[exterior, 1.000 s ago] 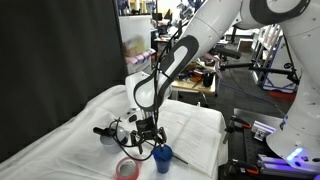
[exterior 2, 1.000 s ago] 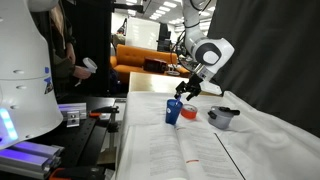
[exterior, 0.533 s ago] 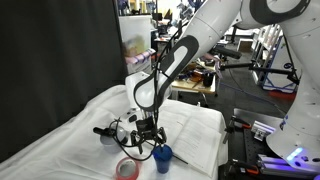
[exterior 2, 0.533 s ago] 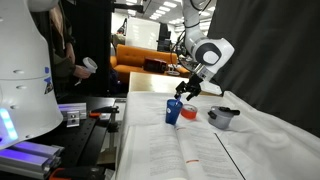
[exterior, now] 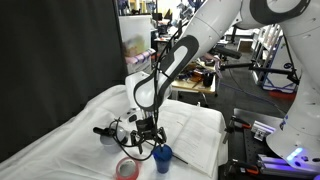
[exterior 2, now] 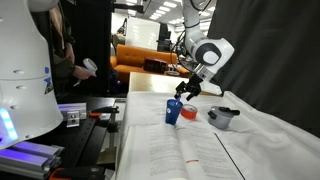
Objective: Take the marker out of the cup and put it on the book
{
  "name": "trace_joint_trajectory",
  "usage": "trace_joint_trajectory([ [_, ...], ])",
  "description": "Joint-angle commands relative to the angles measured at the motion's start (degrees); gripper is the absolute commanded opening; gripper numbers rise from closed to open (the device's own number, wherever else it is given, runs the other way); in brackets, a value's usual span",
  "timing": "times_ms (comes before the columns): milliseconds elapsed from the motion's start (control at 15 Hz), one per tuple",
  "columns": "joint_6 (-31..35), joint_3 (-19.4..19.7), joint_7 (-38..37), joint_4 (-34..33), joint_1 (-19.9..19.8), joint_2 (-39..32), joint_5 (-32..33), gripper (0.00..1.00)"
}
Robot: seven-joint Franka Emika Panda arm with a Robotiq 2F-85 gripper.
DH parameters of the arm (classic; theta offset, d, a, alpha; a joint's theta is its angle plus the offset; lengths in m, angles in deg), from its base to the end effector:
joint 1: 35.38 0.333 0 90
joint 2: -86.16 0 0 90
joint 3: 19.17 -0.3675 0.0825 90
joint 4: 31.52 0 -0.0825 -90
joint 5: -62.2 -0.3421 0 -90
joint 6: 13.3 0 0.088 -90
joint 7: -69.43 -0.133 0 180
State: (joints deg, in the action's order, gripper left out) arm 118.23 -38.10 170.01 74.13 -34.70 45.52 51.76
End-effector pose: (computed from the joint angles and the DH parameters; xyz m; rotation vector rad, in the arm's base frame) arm 0.5846 0.1994 0.1904 -1.5783 -2.2283 -0.0647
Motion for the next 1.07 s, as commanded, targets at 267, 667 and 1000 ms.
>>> trace_joint_trajectory([
  [267, 0.0, 0.4, -0.9, -0.1, 0.5, -0.1, 0.1, 1.0],
  [667, 0.0, 0.6, -2.2, 0.2, 0.4, -0.1, 0.0, 0.55],
  [1000, -0.6, 0.7, -2.8, 0.5, 0.2, 0.0, 0.1, 0.19],
])
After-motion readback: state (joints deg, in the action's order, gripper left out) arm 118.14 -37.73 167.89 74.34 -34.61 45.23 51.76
